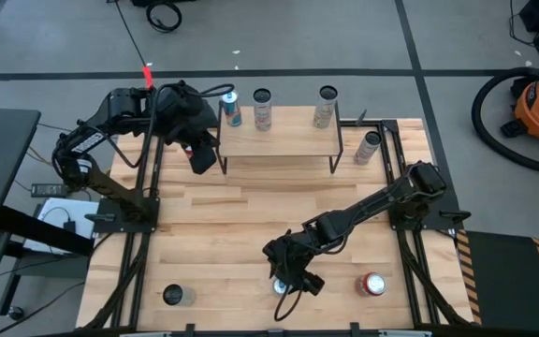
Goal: Place canned beverage on shelf
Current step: Put the blue soda can on the shelf aligned with the other blue soda can
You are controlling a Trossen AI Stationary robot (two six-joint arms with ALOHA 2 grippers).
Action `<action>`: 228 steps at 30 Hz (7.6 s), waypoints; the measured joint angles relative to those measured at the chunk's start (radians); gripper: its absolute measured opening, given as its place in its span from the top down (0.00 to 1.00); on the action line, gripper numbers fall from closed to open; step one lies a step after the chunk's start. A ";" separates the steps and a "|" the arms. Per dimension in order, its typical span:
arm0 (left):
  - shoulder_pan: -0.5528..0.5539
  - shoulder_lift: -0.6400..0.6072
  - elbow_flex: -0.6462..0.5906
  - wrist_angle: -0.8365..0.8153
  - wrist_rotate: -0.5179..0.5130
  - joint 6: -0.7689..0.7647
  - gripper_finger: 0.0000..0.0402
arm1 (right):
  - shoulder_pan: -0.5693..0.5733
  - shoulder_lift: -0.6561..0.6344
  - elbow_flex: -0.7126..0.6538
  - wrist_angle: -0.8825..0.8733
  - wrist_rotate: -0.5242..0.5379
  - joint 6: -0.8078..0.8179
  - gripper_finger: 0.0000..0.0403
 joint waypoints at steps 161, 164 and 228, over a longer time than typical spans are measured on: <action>0.050 -0.002 0.000 -0.068 -0.213 -0.052 0.98 | -0.796 0.144 0.688 -0.414 0.053 0.042 0.37; 0.050 -0.002 0.000 -0.068 -0.213 -0.052 0.98 | -0.794 0.143 0.688 -0.417 0.108 0.041 0.37; 0.050 -0.002 0.000 -0.078 -0.213 -0.072 0.98 | -0.795 0.066 0.689 -0.473 0.127 0.046 0.23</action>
